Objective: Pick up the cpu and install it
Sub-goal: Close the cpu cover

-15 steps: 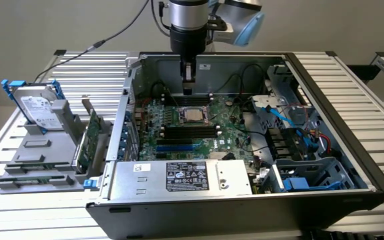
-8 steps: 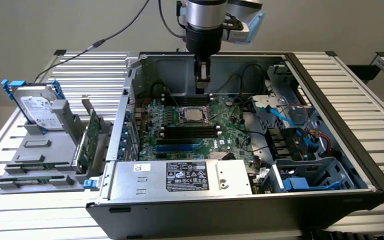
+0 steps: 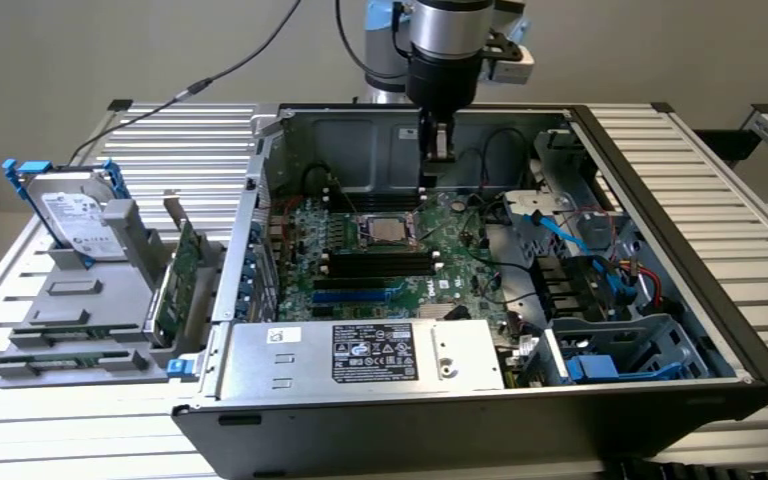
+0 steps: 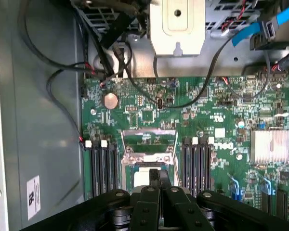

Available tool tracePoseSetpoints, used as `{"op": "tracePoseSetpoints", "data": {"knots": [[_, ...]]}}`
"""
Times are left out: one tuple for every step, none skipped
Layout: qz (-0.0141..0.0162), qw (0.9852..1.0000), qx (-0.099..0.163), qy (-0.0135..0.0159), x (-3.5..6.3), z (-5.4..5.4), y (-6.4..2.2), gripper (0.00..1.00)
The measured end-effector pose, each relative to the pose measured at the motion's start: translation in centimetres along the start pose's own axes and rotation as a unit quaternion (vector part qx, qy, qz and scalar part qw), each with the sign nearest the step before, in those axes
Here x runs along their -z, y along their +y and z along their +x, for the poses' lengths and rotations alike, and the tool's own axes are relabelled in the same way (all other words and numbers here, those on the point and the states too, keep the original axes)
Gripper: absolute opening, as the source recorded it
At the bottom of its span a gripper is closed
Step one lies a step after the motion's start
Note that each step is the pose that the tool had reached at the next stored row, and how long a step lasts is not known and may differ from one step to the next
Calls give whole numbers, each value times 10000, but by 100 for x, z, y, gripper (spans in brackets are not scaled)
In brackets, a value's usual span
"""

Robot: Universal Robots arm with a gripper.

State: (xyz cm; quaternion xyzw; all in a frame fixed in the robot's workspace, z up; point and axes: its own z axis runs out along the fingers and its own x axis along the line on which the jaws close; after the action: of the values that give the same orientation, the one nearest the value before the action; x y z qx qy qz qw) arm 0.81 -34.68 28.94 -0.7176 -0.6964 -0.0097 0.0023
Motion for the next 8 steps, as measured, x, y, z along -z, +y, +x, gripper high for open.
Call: {"op": "tracePoseSetpoints", "data": {"knots": [[2, 10000, 0, -1, 0, 3, 48, 11], [4, 10000, 0, 0, -1, 5, 93, 11], [6, 10000, 0, 0, -2, 7, 138, 11], [9, 10000, 0, 0, -2, 9, 184, 11], [11, 10000, 0, 0, -3, 11, 229, 11], [14, 10000, 0, 0, -5, 13, 274, 11], [16, 10000, 1, 0, -8, 15, 319, 11], [18, 10000, 1, 0, -13, 17, 365, 11]]}}
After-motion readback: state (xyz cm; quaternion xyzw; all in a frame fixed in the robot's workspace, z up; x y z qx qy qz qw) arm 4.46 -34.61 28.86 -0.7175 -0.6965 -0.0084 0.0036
